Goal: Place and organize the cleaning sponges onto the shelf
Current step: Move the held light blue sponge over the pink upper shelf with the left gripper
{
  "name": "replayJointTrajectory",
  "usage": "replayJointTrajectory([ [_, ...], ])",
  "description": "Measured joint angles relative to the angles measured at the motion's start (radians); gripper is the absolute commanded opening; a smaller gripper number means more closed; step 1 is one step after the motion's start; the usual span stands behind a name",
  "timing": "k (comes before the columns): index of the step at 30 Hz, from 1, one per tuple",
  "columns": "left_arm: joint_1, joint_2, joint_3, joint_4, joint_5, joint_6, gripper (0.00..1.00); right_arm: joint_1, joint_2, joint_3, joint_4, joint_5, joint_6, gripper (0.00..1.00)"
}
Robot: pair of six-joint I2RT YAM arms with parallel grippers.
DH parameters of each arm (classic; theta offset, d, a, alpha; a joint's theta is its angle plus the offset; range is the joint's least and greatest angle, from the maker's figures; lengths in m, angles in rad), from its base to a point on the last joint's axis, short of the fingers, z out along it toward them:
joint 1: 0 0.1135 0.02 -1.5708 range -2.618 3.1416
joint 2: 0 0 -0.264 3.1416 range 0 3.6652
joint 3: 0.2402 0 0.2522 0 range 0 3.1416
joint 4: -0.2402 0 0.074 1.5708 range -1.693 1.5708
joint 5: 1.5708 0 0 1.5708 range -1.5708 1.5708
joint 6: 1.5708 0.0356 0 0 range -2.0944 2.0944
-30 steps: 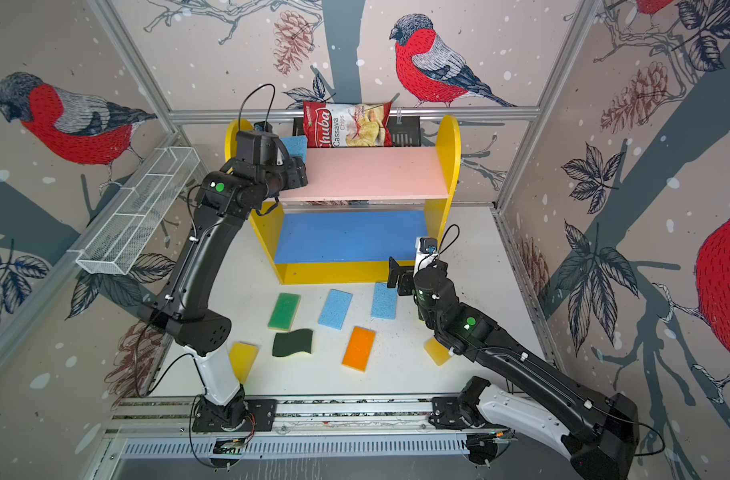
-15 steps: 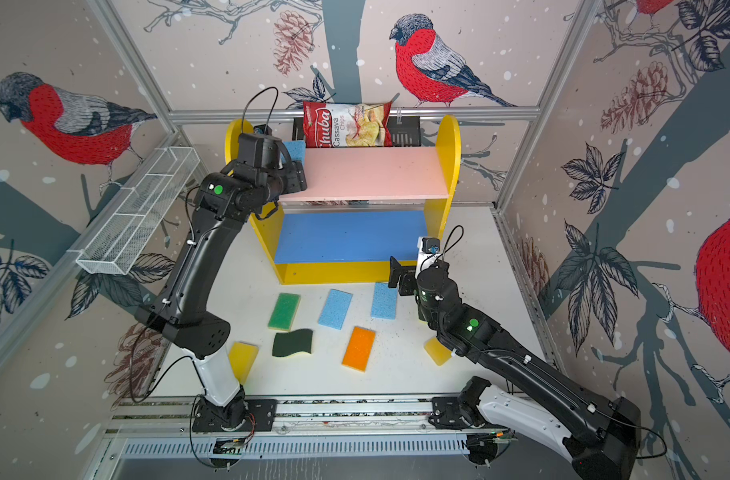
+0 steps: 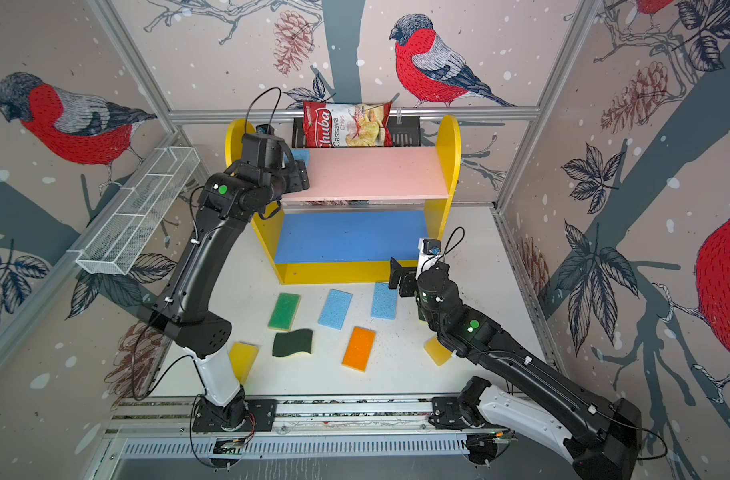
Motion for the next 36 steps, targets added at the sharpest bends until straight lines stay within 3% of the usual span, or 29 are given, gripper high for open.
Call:
replayJointTrajectory([
  [36,-0.001,-0.091,-0.093,-0.008,0.027,-0.001,0.84,-0.005,-0.007,0.007,-0.009,0.000,0.003,1.00],
])
